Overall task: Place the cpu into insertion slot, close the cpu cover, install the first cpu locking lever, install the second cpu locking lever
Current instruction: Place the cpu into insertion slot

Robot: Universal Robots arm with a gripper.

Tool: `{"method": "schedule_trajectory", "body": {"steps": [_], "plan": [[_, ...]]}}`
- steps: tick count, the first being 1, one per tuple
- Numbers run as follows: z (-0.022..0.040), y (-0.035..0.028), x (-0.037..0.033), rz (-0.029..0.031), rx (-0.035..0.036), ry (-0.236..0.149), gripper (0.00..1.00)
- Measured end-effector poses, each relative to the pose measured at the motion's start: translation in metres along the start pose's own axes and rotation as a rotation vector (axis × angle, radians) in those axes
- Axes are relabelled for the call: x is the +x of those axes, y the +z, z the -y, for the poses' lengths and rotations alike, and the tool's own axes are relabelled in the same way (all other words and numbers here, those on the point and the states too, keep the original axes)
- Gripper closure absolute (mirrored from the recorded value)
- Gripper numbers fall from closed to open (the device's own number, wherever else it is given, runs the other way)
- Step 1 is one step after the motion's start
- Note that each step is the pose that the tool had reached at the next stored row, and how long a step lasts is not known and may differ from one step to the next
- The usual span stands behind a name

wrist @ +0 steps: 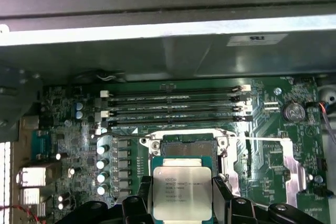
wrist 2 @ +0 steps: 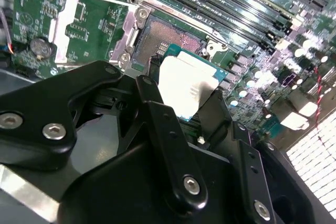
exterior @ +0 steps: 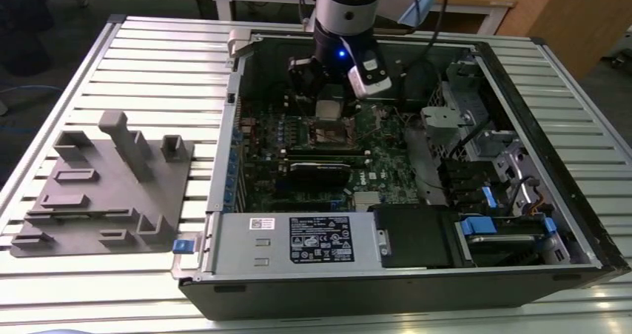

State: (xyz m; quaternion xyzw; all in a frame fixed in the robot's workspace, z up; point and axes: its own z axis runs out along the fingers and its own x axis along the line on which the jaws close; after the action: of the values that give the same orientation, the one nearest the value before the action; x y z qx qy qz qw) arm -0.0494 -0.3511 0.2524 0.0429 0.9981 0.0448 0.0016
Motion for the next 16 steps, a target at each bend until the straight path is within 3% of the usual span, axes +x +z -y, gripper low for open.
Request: {"method": "schedule_trajectory", "body": {"steps": [6, 16], "plan": [[0.0001, 0.0009, 0.0, 0.0086, 0.0, 0.095, 0.46], [0.0001, 0.001, 0.0, 0.0089, -0.0001, 0.098, 0.46]]}}
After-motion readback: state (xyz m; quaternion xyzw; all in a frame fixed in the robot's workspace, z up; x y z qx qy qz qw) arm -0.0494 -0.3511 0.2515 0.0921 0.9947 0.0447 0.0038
